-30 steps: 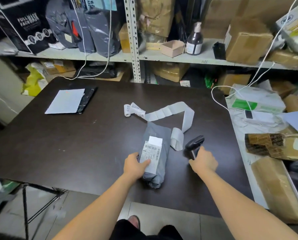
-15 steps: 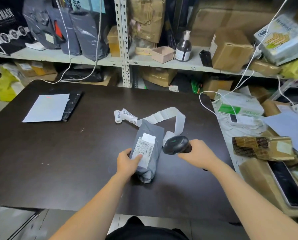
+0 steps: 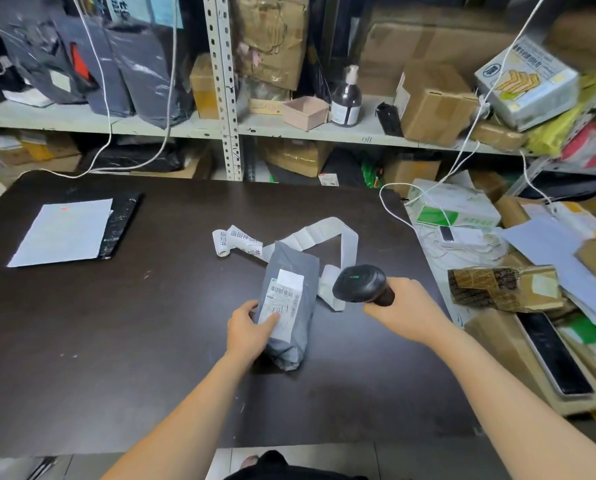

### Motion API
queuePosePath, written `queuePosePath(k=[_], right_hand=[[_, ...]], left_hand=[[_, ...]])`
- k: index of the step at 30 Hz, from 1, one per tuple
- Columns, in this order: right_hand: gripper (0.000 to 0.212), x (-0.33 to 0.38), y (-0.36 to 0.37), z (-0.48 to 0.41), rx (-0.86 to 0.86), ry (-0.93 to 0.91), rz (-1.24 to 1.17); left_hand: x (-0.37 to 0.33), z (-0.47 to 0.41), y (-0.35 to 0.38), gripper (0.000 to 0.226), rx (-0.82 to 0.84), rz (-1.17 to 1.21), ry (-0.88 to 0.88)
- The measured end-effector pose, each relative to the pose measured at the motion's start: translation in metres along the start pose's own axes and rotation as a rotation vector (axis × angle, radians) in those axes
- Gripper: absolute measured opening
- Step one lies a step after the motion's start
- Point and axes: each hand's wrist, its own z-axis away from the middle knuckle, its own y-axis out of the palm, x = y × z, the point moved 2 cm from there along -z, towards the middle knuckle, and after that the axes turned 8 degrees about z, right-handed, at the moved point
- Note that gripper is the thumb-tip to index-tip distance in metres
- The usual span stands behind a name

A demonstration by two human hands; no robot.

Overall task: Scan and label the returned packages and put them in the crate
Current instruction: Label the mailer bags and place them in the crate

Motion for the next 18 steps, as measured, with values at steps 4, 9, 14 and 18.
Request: queuePosePath(k=[4, 9, 14, 18], right_hand=[[0.015, -0.012, 0.025, -0.004, 0.015, 0.117, -0.056], [0.029, -0.041, 0.069, -0.008, 0.069, 0.279, 0.021], [0.036, -0.053, 0.093, -0.013, 0.042, 0.418, 0.221], [0.035, -0.052, 0.098, -0.018, 0.004, 0.442, 0.274]], left_hand=[[0.001, 0.000, 0.002, 0.021, 0.036, -0.119, 0.001], [-0.003, -0.002, 0.002, 0.030, 0.053, -0.293, 0.001], [-0.006, -0.010, -0.003, 0.047, 0.025, -0.384, 0.016], [-0.012, -0.018, -0.004, 0.047, 0.048, -0.461, 0.024]])
